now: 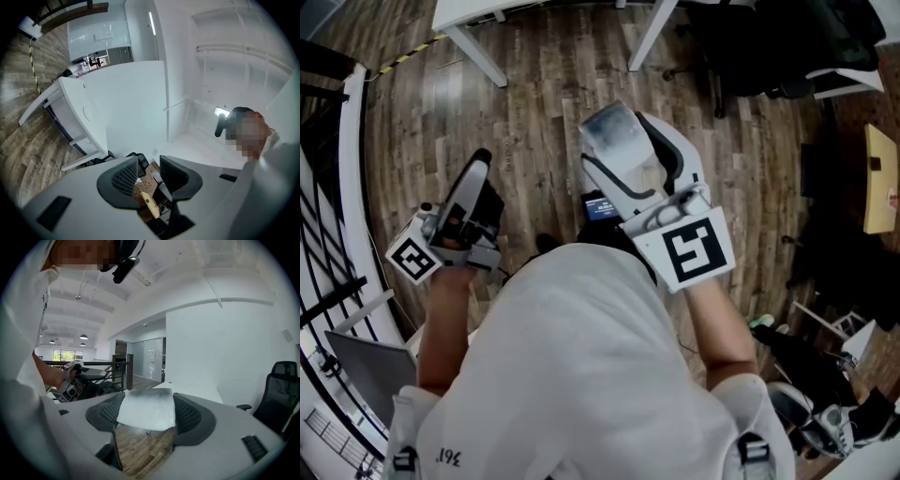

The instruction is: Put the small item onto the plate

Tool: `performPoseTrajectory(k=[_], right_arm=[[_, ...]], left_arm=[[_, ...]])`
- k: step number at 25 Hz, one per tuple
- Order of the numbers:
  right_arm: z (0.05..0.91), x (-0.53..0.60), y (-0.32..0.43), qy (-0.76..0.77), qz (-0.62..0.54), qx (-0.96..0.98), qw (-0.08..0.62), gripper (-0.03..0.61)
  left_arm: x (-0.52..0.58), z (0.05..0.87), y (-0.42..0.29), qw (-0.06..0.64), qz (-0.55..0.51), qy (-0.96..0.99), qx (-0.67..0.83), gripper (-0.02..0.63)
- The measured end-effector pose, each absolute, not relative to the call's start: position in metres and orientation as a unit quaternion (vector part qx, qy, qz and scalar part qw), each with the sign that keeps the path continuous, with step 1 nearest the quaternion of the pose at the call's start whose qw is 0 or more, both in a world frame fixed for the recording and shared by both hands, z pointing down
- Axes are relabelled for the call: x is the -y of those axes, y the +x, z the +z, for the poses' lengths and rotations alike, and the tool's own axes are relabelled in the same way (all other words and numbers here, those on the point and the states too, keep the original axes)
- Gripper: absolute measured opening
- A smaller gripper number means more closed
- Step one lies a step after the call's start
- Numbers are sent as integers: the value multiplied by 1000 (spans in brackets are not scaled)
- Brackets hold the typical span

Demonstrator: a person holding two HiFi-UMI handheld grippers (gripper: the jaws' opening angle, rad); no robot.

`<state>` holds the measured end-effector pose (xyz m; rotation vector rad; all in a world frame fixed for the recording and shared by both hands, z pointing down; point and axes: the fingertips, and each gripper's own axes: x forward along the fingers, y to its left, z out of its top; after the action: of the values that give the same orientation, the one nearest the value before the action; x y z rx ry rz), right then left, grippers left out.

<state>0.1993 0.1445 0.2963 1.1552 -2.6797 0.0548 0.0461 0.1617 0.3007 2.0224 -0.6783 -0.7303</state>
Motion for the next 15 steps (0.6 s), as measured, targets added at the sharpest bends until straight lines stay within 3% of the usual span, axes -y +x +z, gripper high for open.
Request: performPoseTrajectory(k=[6, 15], right_arm=[[286, -98, 233, 370, 17, 922, 108, 328], [298, -60, 231, 342, 26, 934, 104, 328]], left_arm=[[-131, 289, 84, 418, -299, 807, 290, 144], [-110, 296, 80, 406, -316, 792, 330, 144]])
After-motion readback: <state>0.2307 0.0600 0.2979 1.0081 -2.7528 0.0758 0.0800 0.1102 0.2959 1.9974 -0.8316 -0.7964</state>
